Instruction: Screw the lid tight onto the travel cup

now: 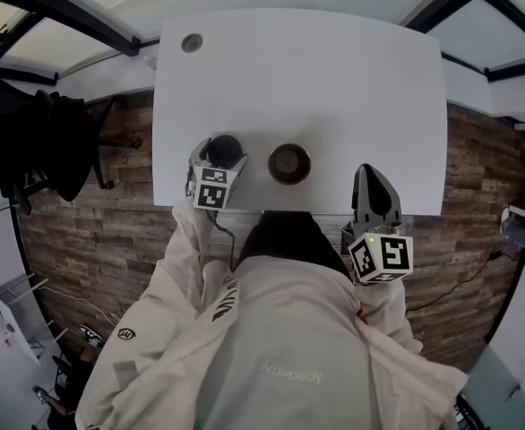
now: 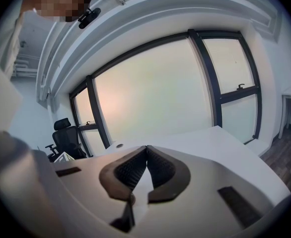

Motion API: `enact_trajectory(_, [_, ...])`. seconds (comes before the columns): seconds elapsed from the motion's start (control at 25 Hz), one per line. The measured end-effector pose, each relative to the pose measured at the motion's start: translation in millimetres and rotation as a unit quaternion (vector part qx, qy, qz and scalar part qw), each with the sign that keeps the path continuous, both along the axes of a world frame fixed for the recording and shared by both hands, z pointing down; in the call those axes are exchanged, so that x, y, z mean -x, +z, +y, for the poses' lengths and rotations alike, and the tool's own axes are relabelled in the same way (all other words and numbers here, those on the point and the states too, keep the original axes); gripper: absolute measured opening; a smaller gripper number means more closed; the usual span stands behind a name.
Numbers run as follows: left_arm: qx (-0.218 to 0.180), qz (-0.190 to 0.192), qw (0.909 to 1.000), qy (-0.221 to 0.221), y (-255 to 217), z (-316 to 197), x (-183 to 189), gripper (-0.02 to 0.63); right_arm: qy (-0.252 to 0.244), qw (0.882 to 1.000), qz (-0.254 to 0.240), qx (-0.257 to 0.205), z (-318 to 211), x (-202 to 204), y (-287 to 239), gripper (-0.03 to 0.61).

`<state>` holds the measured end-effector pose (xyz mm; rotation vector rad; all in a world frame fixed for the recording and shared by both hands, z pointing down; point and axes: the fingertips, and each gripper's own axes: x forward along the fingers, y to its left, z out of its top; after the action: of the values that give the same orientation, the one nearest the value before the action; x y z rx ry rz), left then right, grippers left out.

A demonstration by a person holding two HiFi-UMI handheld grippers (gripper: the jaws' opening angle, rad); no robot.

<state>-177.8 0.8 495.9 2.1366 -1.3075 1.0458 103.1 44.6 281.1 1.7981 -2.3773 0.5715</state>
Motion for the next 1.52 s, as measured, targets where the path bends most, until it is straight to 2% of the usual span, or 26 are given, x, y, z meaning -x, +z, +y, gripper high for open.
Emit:
enact_trajectory(0.24, [-0.014, -0.003, 0.9999, 0.009, -13, 3, -7, 0.427, 0.006, 1.0, -0.005, 0.005, 4, -10, 5, 0.021])
enact_trajectory(0.44, [-0.053, -0.006, 0.9979, 0.036, -64, 4, -13, 0.425, 0.009, 1.0, -0.014, 0.002, 5, -12, 5, 0.021])
enact_trajectory(0.68, [-0.107, -0.002, 0.9882, 0.109, -149, 10, -41, 0.422, 0.009, 0.999, -0.031, 0.002, 4, -14, 10, 0.021])
enact_trajectory(0.84, [-0.121, 0.014, 0.9754, 0.184, -198, 27, -80, 0.421, 0.009, 0.999, -0.043, 0.004, 7, -18, 16, 0.021])
enact_trajectory(1.04, [-0.098, 0.017, 0.9526, 0.288, -222, 53, -135, 0.42, 0.009, 0.999, -0.05, 0.001, 6, -18, 16, 0.021])
enact_trajectory(1.2, [-0.082, 0.013, 0.9376, 0.338, -212, 60, -174, 0.42, 0.017, 0.999, -0.051, 0.0, 9, -24, 14, 0.021])
enact_trajectory(1.52, [-0.051, 0.004, 0.9357, 0.349, -194, 55, -197, 0.419, 0.039, 0.998, -0.053, 0.004, 21, -45, 19, 0.021])
